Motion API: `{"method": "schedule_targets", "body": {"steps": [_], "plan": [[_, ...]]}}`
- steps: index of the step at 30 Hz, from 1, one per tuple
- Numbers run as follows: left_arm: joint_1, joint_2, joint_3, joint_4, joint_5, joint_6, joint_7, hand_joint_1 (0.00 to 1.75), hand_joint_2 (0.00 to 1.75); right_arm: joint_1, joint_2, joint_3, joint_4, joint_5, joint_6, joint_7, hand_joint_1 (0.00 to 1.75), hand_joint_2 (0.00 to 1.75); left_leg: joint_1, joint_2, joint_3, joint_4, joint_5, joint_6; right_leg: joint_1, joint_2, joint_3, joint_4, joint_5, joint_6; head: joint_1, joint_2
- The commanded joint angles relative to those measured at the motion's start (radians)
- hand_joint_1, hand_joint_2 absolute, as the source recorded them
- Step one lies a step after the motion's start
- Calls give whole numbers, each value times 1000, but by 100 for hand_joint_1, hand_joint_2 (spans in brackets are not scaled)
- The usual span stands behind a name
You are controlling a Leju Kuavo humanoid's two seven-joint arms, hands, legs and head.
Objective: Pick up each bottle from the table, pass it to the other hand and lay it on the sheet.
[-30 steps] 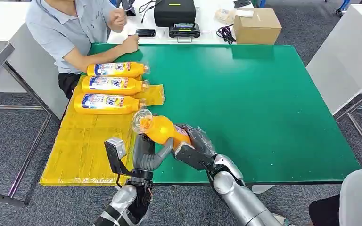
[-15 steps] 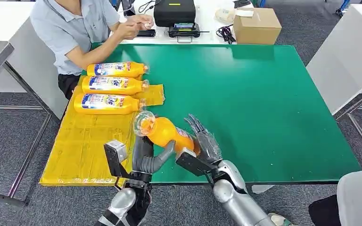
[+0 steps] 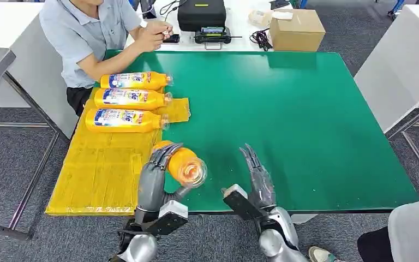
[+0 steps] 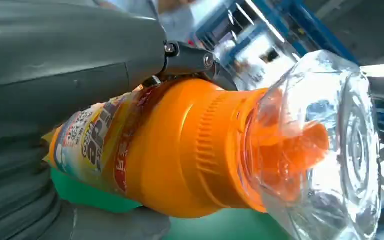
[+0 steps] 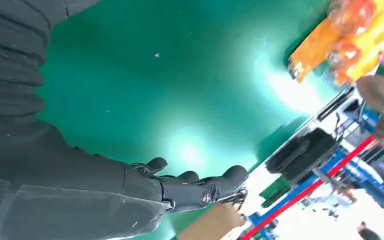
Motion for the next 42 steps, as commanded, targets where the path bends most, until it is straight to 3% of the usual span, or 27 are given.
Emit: {"method": "schedule_targets", "body": {"steps": [1, 3, 4, 5, 9, 18, 23, 25, 28, 29, 30, 31, 42], "plan": [[-17, 43, 92, 38, -391, -1, 196, 175, 175, 21, 48, -103, -9, -6, 42, -16, 0, 175, 2, 1, 5, 0, -2, -3, 2, 0, 5, 0, -1, -4, 0, 0], [-37, 70, 68, 65, -554, -1, 316, 175, 175, 24, 56, -114, -13, -3, 50, -19, 0, 175, 2, 2, 6, -1, -2, -3, 2, 2, 5, -1, -1, -3, 0, 0], [-41, 74, 66, 71, -554, -2, 318, 175, 175, 24, 56, -114, -13, -3, 51, -19, 0, 175, 0, 1, 3, -1, 0, -2, 0, 0, 2, -1, 0, -2, 0, 0], [-63, 90, 55, 103, -675, -12, 409, 175, 175, 22, 60, -121, -13, -2, 55, -21, 0, 175, 2, 2, 6, -1, -1, -3, 2, 1, 5, -1, -1, -4, 0, 0], [-115, 113, 31, 175, -761, -97, 506, 175, 175, 16, 64, -137, -8, 0, 70, -20, 0, 175, 1, 0, 4, -1, 0, -2, 1, 0, 3, -1, -1, -2, 0, 0], [-258, 133, -4, 372, -803, -229, 591, 171, 175, -15, 77, -146, 29, 3, 105, -23, 0, 175, 1, 0, 4, -1, 0, -2, 1, -1, 4, -1, -1, -2, 0, 0], [-271, 130, -7, 400, -803, -231, 593, 175, 175, -18, 77, -146, 38, 3, 108, -23, 0, 175, 2, 1, 5, 0, -1, -3, 2, 1, 5, 0, -1, -3, 0, 0], [-310, 130, -21, 462, -803, -300, 631, 168, 175, -24, 82, -152, 48, 3, 114, -23, 0, 175, 2, 1, 5, 0, -1, -2, 2, 0, 5, 0, -1, -3, 0, 0], [-356, 131, -48, 531, -803, -339, 677, 140, 175, -31, 90, -160, 58, -1, 123, -23, 0, 175, 2, 0, 5, -1, -1, -2, 2, -1, 5, -1, -1, -3, 0, 0], [-369, 124, -45, 555, -803, -355, 678, 72, 175, -32, 91, -162, 61, -2, 124, -23, 0, 175, 1, 0, 3, -1, 0, -2, 1, -1, 3, 0, 0, -2, 0, 0], [-382, 118, -46, 578, -803, -374, 684, 17, 175, -32, 93, -165, 65, -3, 127, -23, 0, 175, 1, 0, 4, -1, 0, -2, 1, 0, 4, -1, 0, -2, 0, 0], [-387, 112, -41, 591, -803, -383, 688, 2, 175, -32, 94, -167, 67, -3, 128, -23, 0, 175, 1, 1, 3, -1, 0, -1, 1, 0, 3, 0, 0, -1, 0, 0], [-425, 85, -1, 698, -754, -472, 686, 0, 175, -35, 92, -191, 68, -7, 143, -23, 0, 175, 2, 3, 9, -1, 0, -2, 2, 3, 9, -1, 1, -3, 0, 0]]}}
